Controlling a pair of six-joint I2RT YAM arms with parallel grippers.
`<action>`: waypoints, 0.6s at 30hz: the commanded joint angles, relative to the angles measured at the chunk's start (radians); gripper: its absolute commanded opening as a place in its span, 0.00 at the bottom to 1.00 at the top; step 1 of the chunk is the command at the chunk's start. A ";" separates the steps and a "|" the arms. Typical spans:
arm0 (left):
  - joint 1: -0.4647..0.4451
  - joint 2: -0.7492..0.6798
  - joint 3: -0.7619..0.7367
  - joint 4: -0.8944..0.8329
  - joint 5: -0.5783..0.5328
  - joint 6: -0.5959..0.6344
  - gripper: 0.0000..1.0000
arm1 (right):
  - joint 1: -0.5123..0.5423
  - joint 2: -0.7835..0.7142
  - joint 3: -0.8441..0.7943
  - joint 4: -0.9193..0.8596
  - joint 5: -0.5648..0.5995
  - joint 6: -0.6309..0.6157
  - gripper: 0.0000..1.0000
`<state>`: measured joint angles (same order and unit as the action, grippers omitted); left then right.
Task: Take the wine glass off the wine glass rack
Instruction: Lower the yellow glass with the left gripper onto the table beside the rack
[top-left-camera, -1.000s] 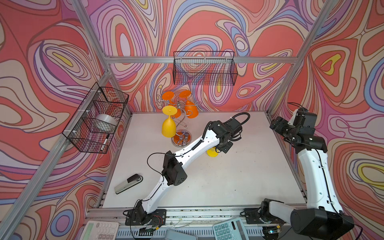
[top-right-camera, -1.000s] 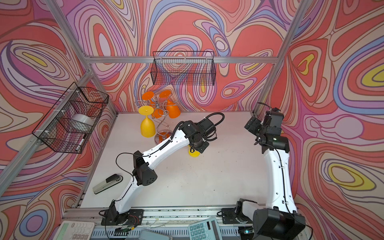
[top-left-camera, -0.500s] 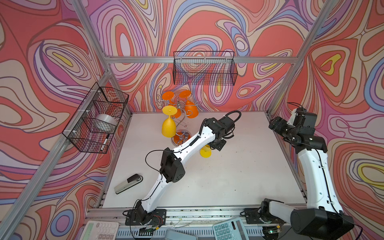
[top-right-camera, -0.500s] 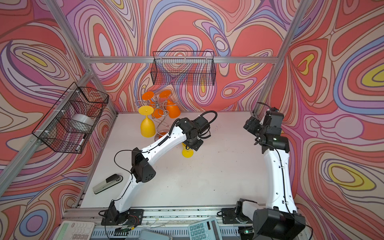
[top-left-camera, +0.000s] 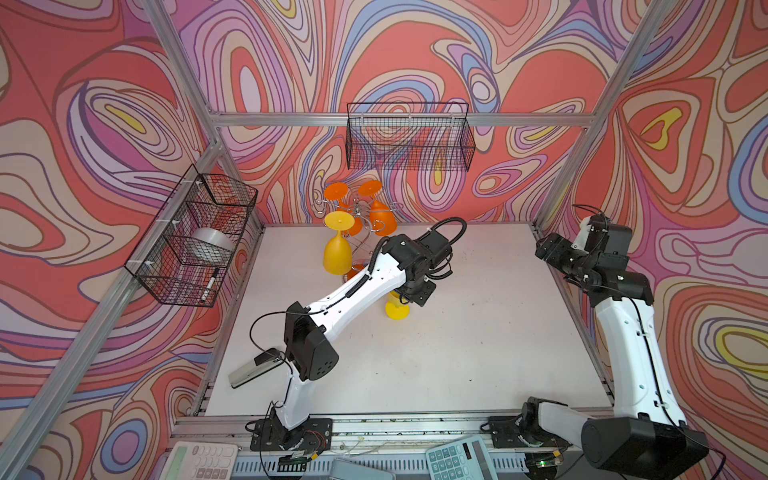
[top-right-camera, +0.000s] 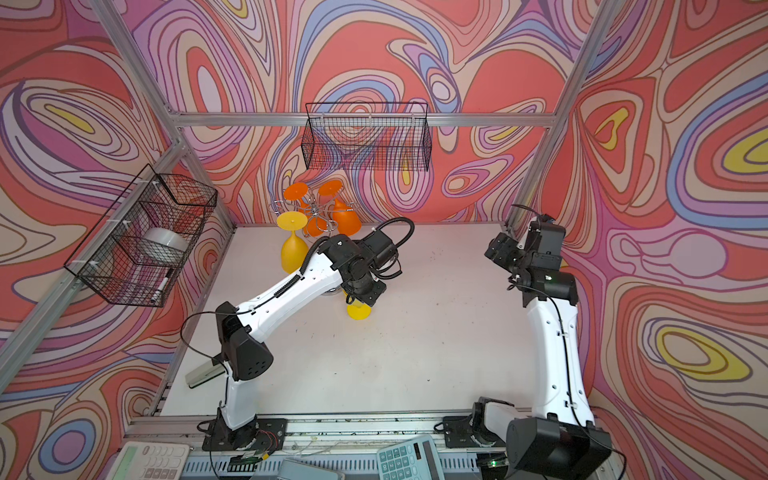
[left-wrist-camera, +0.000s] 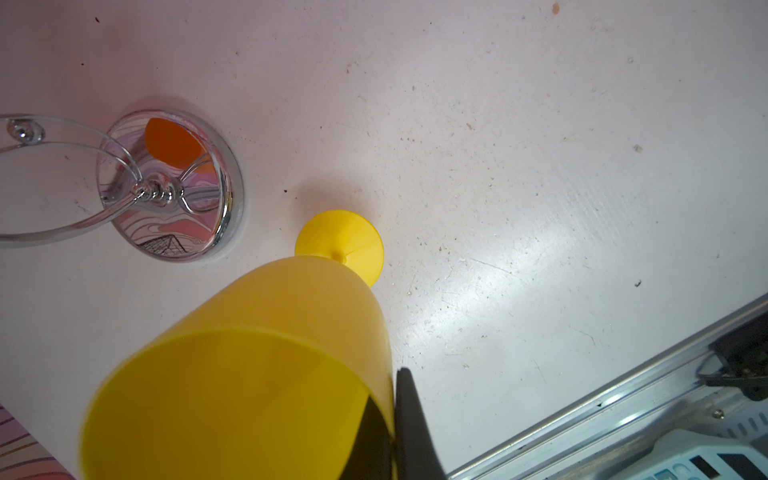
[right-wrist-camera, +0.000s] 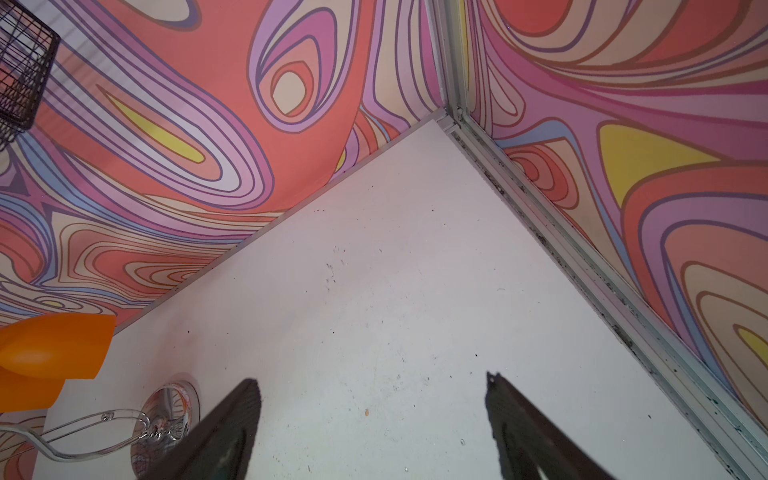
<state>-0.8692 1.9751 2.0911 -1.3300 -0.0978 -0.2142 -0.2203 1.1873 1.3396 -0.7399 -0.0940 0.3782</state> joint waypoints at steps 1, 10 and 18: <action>0.004 -0.087 -0.112 0.022 -0.019 -0.016 0.00 | 0.023 -0.008 -0.015 0.011 0.002 -0.005 0.89; 0.016 -0.237 -0.354 0.105 -0.014 -0.047 0.00 | 0.170 0.000 0.000 -0.003 0.096 0.007 0.89; 0.030 -0.288 -0.467 0.160 0.003 -0.057 0.00 | 0.291 0.001 -0.005 -0.012 0.173 0.023 0.89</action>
<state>-0.8467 1.7210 1.6451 -1.1934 -0.0982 -0.2596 0.0486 1.1873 1.3396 -0.7414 0.0277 0.3874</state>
